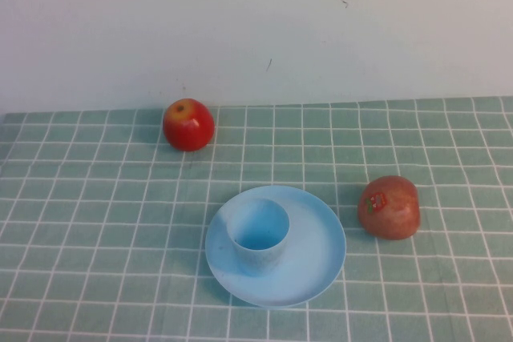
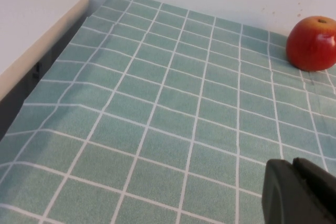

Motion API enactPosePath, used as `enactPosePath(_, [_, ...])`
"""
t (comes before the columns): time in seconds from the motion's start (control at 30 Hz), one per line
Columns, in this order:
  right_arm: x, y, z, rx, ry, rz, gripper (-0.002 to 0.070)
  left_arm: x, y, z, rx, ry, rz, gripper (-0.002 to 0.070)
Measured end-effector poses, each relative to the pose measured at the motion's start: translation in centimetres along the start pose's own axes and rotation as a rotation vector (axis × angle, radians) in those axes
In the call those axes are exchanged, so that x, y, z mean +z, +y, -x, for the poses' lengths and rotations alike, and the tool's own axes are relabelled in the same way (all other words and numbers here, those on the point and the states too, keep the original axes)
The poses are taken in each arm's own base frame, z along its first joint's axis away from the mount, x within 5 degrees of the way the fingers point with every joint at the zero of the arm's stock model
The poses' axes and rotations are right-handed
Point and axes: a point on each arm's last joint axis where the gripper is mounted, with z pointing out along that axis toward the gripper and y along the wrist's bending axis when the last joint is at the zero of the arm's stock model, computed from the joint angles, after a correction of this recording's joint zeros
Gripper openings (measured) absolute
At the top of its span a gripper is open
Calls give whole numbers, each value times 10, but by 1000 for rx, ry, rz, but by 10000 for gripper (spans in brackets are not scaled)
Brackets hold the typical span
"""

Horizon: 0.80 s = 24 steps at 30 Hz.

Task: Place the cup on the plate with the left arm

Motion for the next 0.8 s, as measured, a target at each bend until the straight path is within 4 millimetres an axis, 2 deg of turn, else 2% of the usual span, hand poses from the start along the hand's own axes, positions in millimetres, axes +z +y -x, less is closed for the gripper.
enactPosePath(0.47, [0,0,0,0,0,0,-2,0,0,0,13,-2,5,0])
enactPosePath(0.8, [0,0,0,0,0,0,-2,0,2,0,91,-4,17,0])
